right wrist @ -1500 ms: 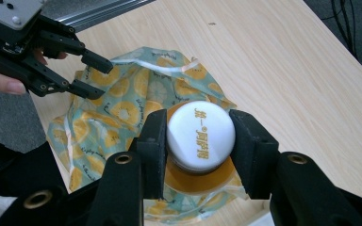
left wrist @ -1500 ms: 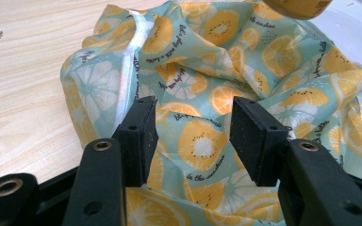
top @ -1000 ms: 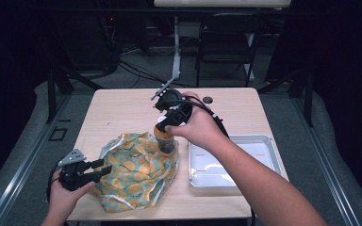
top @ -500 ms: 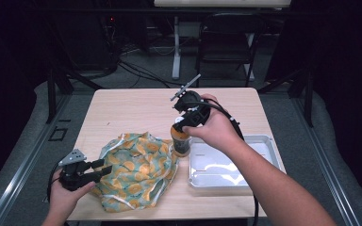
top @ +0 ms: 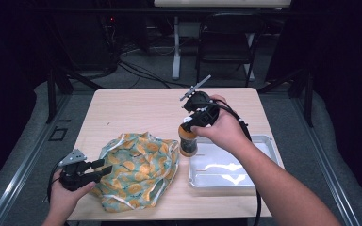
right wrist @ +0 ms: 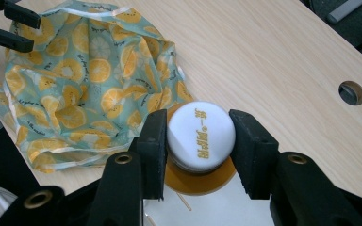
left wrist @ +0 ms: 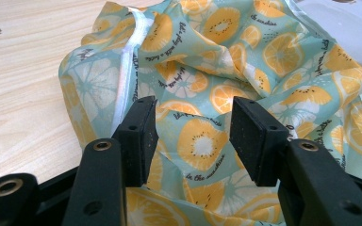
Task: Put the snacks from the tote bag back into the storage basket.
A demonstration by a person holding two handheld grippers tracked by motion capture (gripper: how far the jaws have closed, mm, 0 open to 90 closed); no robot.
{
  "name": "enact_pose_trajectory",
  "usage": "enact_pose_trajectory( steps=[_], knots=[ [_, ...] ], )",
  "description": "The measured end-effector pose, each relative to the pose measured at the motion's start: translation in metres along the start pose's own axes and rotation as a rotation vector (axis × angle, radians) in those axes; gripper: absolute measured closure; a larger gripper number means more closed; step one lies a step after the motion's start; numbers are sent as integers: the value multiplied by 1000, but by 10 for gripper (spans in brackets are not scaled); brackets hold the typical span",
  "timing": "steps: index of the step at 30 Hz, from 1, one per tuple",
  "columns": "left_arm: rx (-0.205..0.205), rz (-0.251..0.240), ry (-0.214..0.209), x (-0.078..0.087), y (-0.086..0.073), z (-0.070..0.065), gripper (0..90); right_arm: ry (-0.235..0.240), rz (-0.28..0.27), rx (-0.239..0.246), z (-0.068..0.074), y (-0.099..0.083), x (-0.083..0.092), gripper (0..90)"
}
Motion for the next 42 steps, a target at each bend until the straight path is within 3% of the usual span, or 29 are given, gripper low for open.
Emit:
enact_pose_trajectory(
  steps=[21, 42],
  knots=[
    [3, -10, 10, 0, 0, 1, 486, -24, 11, -36, -19, -21, -5, 587],
    [3, -9, 10, -1, -1, 1, 489, -39, 36, -54, -34, -33, -22, 588]
  ],
)
Point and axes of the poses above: each handheld gripper's, and its own axes: x roughly backward along the jaws, y roughly out of its top, z roughly to its left, the point moved 2 cm from there along -x, roughly forward along the jaws, and after that the axes turned 3 degrees about y, right-handed, at the moved point
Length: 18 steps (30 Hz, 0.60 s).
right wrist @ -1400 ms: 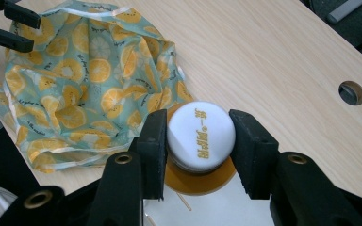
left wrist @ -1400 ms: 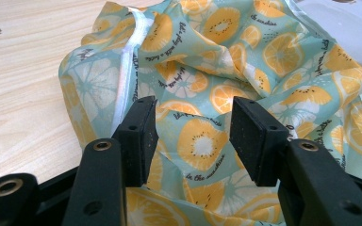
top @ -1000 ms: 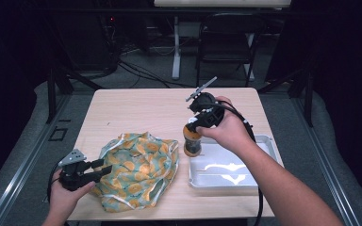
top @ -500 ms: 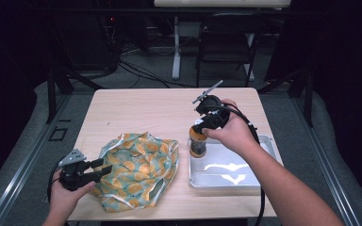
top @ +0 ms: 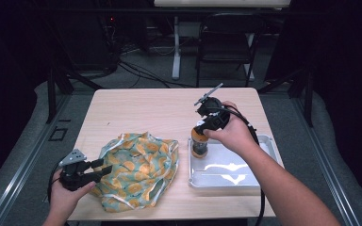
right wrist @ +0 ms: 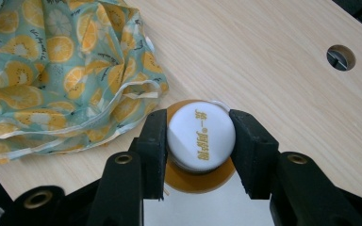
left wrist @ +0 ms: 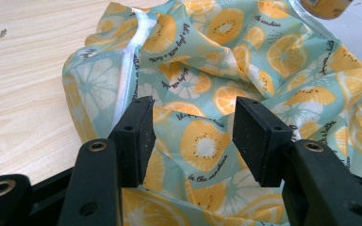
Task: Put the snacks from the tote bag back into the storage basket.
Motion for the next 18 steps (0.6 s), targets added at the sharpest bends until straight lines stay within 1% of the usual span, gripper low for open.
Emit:
enact_pose_trajectory(
  steps=[2, 3, 6, 8, 9, 11, 13, 18],
  knots=[
    [-3, 0, 3, 0, 0, 0, 489, 0, -2, -1, -1, 0, -3, 588],
    [0, 0, 0, 0, 0, 0, 489, -8, 3, -2, -2, 0, -3, 588],
    [0, 0, 0, 0, 0, 0, 489, -11, -1, -16, -4, 0, -8, 587],
    [0, 1, 0, 0, 0, 0, 489, -8, 8, -14, -7, 0, -10, 588],
    [-1, 0, 0, 0, 0, 0, 489, -14, 8, -22, -8, -1, -12, 588],
    [3, 0, 0, 0, 0, 0, 489, -19, 13, -17, -11, -1, -14, 588],
    [4, 0, 1, 0, 0, 1, 489, -27, 9, -26, -12, -1, -17, 587],
    [3, -1, 2, 0, 0, 1, 489, -29, 12, -41, -18, -1, -23, 588]
  ],
)
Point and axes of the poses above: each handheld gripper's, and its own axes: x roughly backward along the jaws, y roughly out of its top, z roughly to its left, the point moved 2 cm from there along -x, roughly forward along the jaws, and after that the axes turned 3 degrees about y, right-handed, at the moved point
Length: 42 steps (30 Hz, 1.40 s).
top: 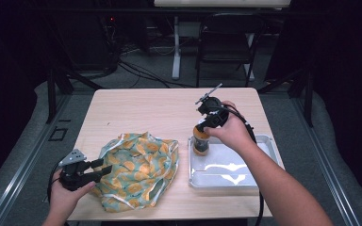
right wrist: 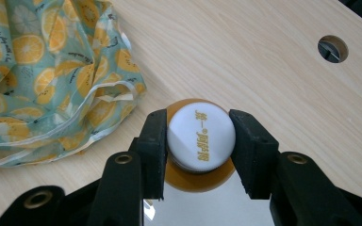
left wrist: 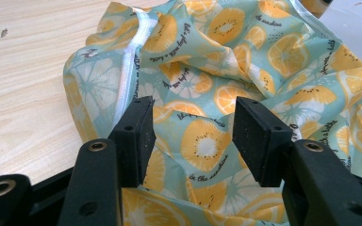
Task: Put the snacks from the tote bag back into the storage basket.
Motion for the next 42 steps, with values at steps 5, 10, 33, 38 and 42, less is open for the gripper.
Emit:
enact_pose_trajectory(
  steps=[5, 10, 33, 38, 42],
  knots=[
    [-1, 1, 2, 0, 0, 0, 489, -8, 5, -7, -5, 0, -7, 587],
    [-1, 4, 1, 0, 0, 1, 489, -10, 5, -16, -8, 0, -11, 587],
    [-2, 4, 2, 1, 0, 1, 489, -16, 3, -17, -11, 3, -21, 587],
    [-3, 3, 2, 1, 0, 1, 490, -13, 13, -7, -10, 3, -24, 587],
    [-2, 4, 1, 1, 0, 1, 489, -7, 11, 8, -9, 2, -27, 587]
  ],
)
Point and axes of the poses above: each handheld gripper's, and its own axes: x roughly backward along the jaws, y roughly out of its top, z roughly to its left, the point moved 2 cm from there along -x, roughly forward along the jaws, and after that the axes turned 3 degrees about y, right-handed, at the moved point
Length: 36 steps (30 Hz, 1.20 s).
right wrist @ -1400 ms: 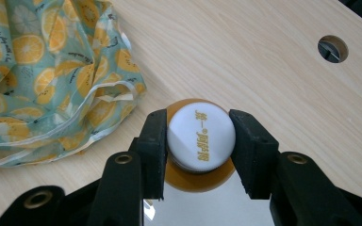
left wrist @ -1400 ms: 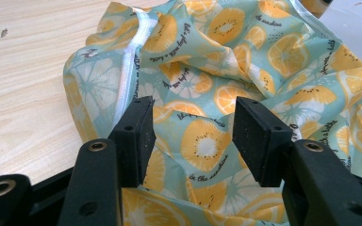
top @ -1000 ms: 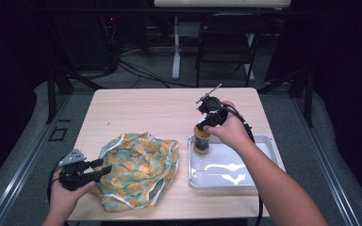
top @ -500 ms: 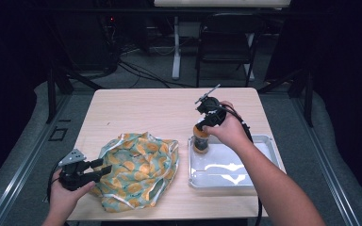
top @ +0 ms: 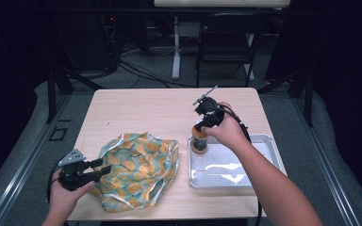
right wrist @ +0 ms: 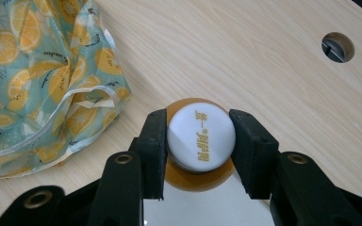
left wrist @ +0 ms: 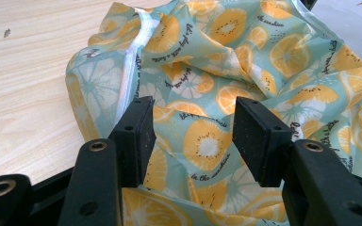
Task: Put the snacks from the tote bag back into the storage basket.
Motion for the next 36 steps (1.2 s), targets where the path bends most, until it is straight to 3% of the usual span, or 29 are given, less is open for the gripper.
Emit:
enact_pose_trajectory(
  steps=[7, 15, 36],
  knots=[
    [-2, 5, -1, 0, 0, 0, 490, 10, -8, -1, -3, -1, -1, 586],
    [-2, 1, 1, -1, 0, -1, 490, 12, -44, -45, -7, -3, -3, 584],
    [3, -5, 0, -1, 0, 0, 489, 10, -72, -60, -9, -3, -6, 581]
  ],
)
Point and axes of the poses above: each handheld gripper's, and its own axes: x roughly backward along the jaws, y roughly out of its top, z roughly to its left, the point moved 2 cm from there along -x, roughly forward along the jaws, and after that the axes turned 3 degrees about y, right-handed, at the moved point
